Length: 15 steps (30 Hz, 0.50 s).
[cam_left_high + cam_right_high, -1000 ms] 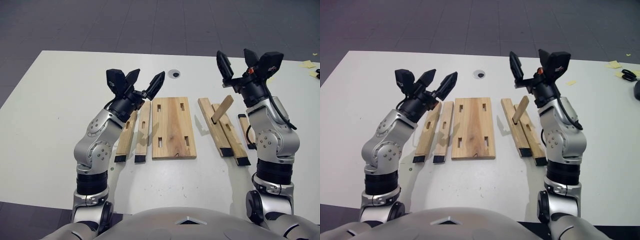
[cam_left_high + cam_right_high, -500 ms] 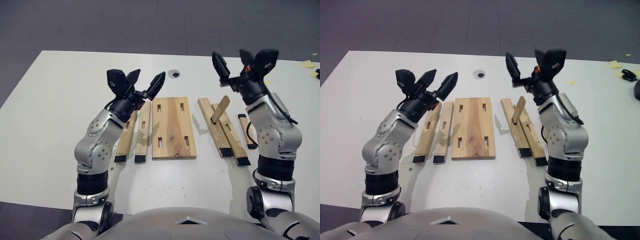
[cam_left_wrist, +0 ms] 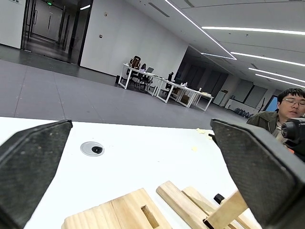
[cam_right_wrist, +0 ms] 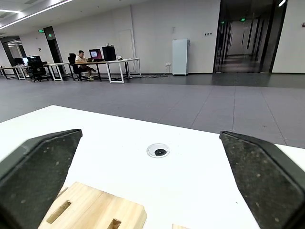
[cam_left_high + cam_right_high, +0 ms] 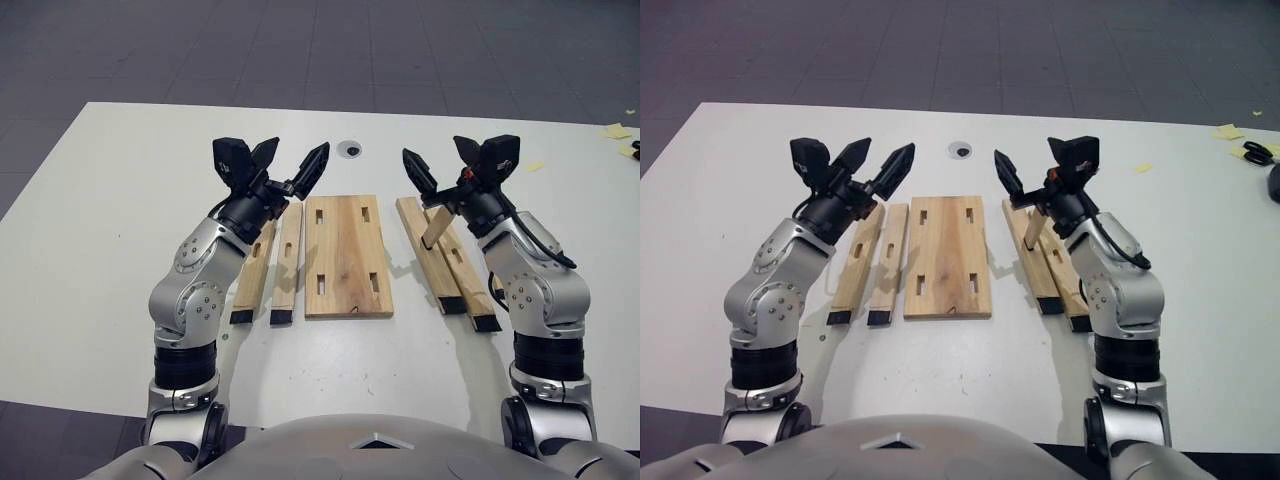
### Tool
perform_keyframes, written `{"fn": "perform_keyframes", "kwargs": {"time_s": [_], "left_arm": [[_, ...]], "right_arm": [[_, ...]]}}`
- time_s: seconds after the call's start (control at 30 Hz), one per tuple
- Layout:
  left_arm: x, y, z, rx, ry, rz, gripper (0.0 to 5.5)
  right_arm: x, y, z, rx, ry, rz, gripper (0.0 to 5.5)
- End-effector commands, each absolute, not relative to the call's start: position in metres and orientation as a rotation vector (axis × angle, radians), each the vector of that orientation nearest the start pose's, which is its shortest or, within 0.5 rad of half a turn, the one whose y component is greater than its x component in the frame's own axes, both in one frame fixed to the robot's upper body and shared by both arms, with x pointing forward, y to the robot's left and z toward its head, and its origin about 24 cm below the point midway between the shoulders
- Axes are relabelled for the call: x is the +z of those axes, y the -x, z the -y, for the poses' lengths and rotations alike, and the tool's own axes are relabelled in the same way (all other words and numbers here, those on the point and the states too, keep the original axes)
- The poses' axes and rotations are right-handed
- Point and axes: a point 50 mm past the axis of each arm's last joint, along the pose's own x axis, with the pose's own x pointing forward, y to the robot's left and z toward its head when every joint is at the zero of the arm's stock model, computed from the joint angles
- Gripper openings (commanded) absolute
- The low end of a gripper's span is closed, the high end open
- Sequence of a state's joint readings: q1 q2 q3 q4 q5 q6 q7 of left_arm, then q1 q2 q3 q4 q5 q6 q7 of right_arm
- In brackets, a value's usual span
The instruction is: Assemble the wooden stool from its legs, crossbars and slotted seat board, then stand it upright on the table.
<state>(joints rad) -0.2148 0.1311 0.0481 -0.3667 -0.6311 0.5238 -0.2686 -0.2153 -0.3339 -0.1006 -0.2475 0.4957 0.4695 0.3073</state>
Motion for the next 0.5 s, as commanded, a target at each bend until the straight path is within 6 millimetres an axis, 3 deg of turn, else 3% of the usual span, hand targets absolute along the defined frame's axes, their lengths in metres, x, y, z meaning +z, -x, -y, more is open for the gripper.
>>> {"fn": "perform_keyframes", "kwargs": {"time_s": [0.03,0.2,0.37,0.43,0.5], "left_arm": [[0.142,-0.267,-0.124,-0.588,0.405,0.081,5.40],[0.141,-0.267,-0.122,-0.595,0.411,0.076,5.40],[0.141,-0.268,-0.122,-0.592,0.415,0.078,5.40],[0.142,-0.268,-0.122,-0.591,0.414,0.080,5.40],[0.142,-0.267,-0.122,-0.591,0.413,0.080,5.40]], "right_arm": [[0.099,-0.276,0.187,0.381,-0.280,-0.114,5.36],[0.159,-0.291,0.186,0.403,-0.336,0.127,5.36],[0.203,-0.292,0.180,0.453,-0.307,0.266,5.36],[0.214,-0.291,0.177,0.467,-0.303,0.303,5.36],[0.206,-0.290,0.173,0.478,-0.287,0.261,5.36]]}}
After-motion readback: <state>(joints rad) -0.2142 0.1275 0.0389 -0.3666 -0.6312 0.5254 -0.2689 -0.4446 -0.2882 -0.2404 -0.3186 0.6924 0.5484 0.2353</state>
